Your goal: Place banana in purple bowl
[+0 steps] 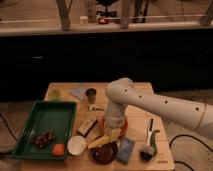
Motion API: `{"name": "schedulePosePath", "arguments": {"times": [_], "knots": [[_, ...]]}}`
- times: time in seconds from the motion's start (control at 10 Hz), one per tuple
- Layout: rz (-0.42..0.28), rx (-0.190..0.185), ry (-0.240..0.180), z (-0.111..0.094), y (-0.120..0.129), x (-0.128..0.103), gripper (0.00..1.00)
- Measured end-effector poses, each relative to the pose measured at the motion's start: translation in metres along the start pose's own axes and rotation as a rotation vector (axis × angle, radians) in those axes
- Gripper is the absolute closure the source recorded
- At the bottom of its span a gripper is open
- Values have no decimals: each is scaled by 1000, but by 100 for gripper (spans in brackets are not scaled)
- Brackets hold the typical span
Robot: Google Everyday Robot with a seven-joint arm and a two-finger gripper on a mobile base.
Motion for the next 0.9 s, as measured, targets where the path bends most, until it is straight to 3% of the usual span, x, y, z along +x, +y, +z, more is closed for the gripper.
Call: {"name": "schedulePosePath", "arguments": {"times": [0.3,0.4,0.9], "knots": [[-44,27,-7,2,2,-7,24],[-52,33,-11,3,2,-8,20],[-65,54,-23,7,7,-7,20]]}}
